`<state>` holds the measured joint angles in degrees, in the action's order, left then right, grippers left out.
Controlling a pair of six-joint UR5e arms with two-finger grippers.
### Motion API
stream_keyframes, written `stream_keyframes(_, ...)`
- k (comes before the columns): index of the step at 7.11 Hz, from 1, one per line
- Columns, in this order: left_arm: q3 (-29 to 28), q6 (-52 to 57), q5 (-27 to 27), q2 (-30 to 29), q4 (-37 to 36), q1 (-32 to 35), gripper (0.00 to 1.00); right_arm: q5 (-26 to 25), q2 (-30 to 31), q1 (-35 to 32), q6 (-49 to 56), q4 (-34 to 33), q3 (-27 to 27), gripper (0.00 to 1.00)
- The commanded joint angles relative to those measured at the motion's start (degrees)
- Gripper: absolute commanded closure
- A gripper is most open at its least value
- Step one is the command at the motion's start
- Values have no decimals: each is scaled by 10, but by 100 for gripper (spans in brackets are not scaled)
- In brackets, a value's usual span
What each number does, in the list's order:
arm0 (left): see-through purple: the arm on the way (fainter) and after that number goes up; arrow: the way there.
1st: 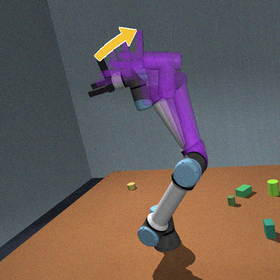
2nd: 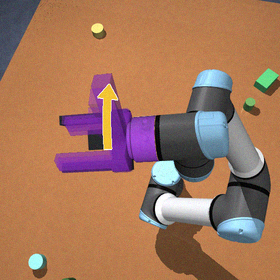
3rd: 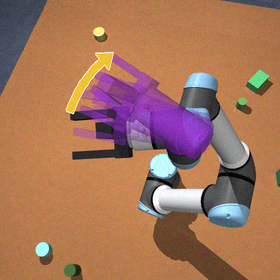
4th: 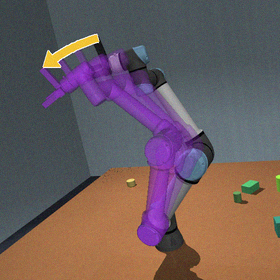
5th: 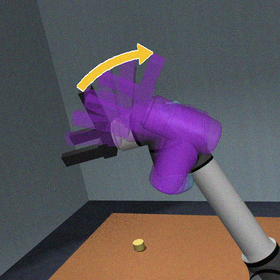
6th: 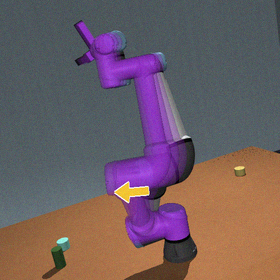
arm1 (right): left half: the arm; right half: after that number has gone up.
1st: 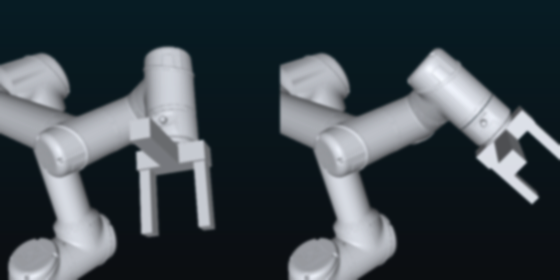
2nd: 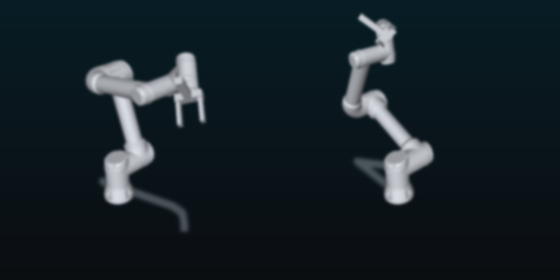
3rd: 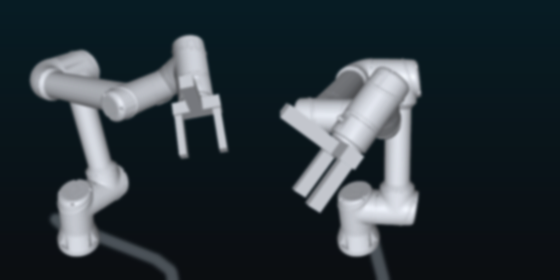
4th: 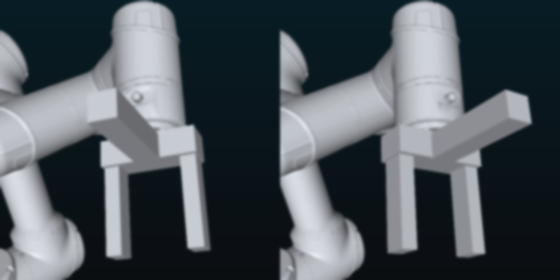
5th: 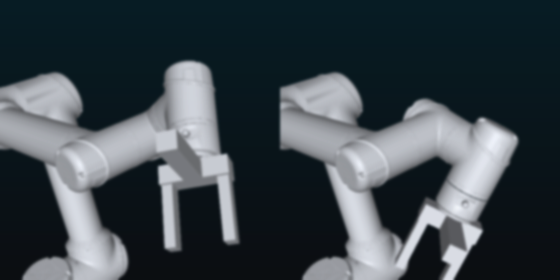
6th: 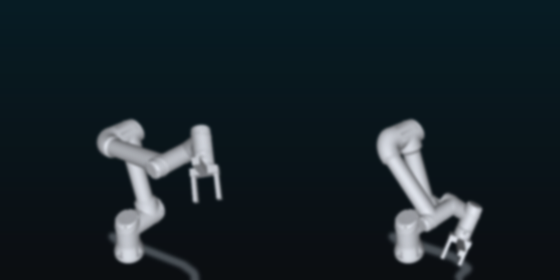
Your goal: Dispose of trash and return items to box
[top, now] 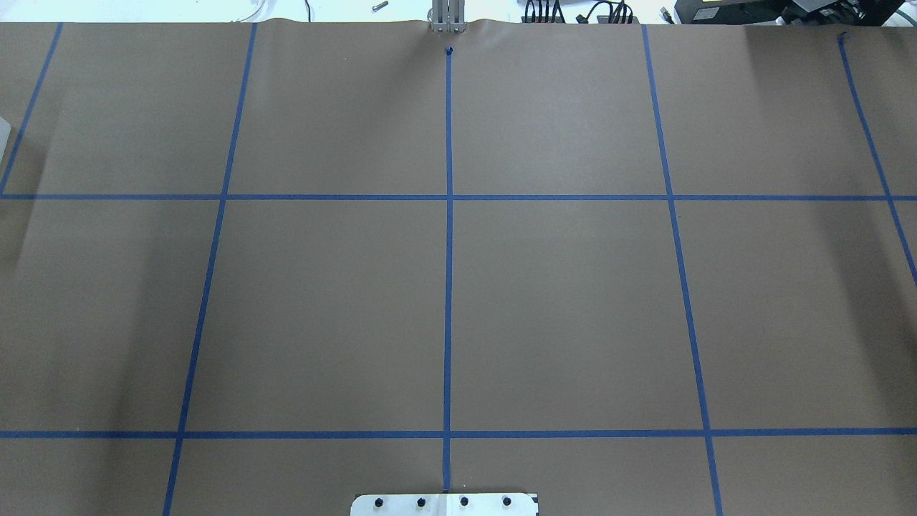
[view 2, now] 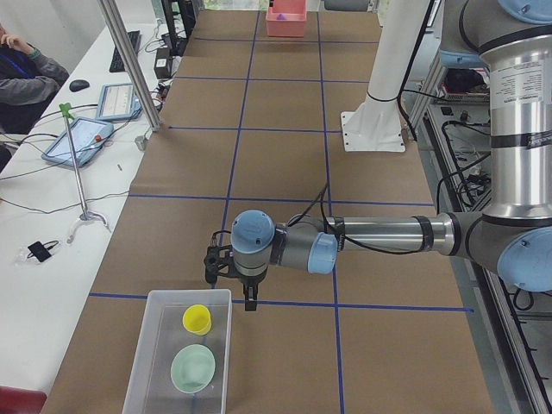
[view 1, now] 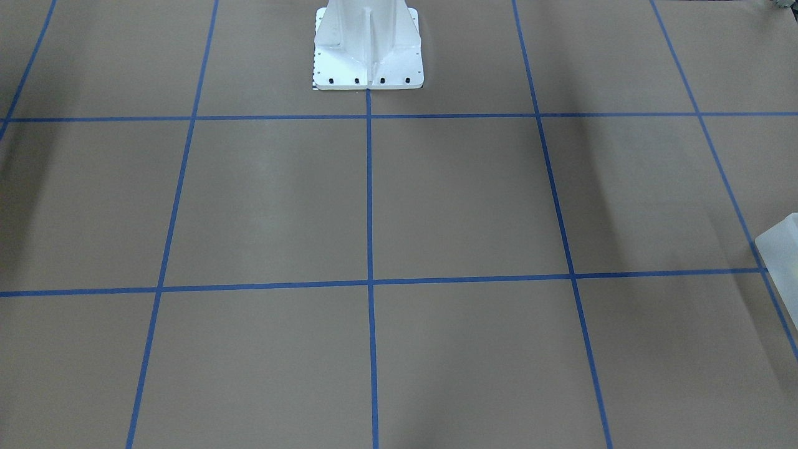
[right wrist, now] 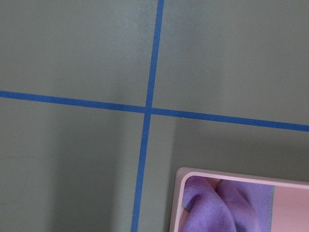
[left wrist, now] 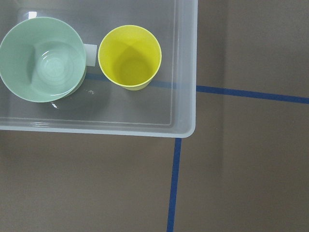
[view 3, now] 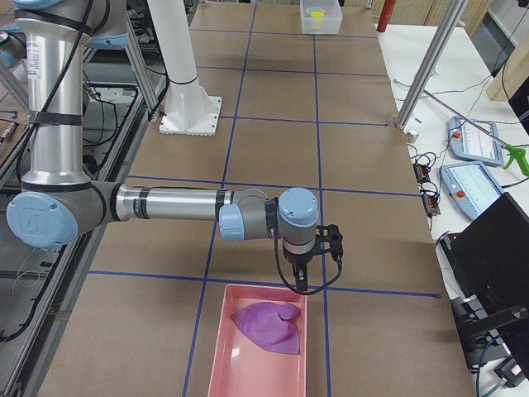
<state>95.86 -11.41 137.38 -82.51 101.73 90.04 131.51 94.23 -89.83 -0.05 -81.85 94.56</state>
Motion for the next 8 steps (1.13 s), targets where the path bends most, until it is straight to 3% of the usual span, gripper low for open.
stream_keyframes(1, -3, -2, 2, 2, 15, 0, 2, 6, 3, 1, -2, 4, -3, 0)
stream_keyframes(4, -2, 1, 79, 4, 19, 2, 2, 12, 5, 0, 7, 6, -9, 0)
stream_keyframes(6, 3, 1, 82, -5, 18, 2, 2, 53, 7, 0, 5, 4, -7, 0)
stream_keyframes(8, 23, 1, 80, 1, 18, 2, 2, 58, 8, 1, 6, 5, -8, 0)
